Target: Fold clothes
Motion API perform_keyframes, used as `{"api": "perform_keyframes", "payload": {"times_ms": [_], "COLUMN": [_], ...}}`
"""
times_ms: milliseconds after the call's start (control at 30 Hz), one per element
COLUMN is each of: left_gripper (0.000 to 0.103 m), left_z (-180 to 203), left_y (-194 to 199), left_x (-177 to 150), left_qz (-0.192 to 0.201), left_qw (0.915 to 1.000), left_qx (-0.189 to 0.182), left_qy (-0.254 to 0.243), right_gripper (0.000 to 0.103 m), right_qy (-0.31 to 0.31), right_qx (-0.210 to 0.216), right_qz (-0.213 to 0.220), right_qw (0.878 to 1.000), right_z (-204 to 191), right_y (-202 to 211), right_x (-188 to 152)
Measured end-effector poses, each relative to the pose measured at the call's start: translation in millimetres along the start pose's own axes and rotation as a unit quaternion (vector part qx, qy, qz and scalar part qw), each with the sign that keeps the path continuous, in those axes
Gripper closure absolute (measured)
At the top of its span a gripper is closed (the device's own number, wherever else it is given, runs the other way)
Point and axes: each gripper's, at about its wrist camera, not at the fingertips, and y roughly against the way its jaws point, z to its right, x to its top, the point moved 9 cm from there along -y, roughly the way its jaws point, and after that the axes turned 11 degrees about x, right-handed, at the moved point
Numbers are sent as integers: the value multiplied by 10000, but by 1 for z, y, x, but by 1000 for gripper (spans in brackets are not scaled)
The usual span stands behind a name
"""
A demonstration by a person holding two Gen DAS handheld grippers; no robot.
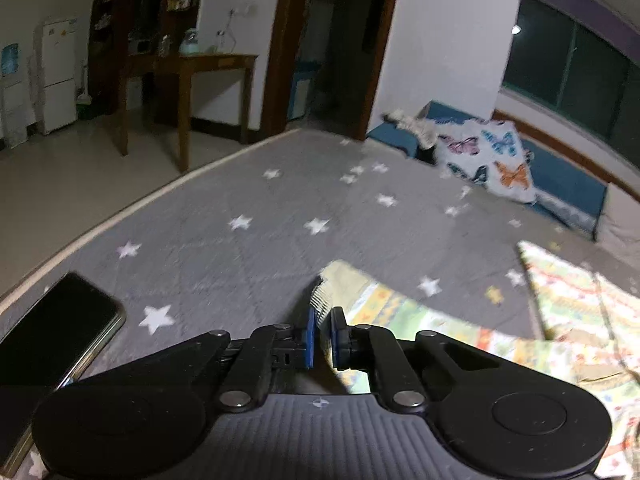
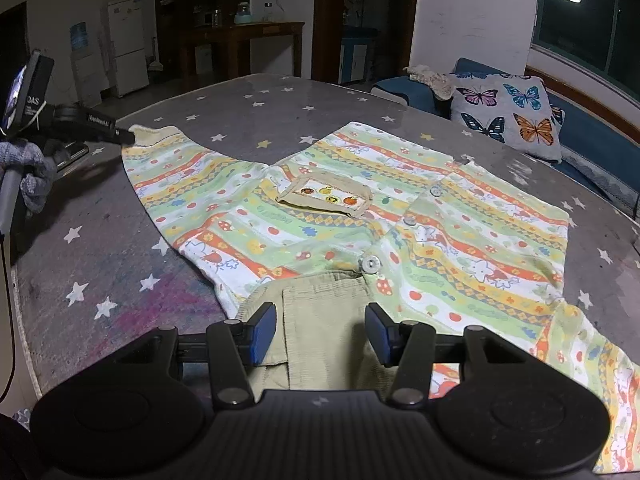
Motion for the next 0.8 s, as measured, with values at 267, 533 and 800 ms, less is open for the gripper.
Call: {"api": "perform_keyframes", "payload": {"times_ms": [267, 533, 800], "left_gripper": [95, 95, 96], "left_z": [45, 117, 229], "left_y": [41, 78, 123], "left_x": [15, 14, 16], "left_qz": [455, 340, 256], "left_qw": [9950, 9793, 9455], "left_qx": [-854, -1947, -3142], "left_qy": [-252, -439, -815], "right_gripper": [53, 53, 53], "right_qy": [-29, -340, -507], "right_qx": [19, -54, -40], "right_qz": [69, 201, 224], "right_qw": [10000, 9992, 9985], "right_z": [1, 18, 25], "right_y": [2, 12, 19], "right_x": [5, 5, -8]}}
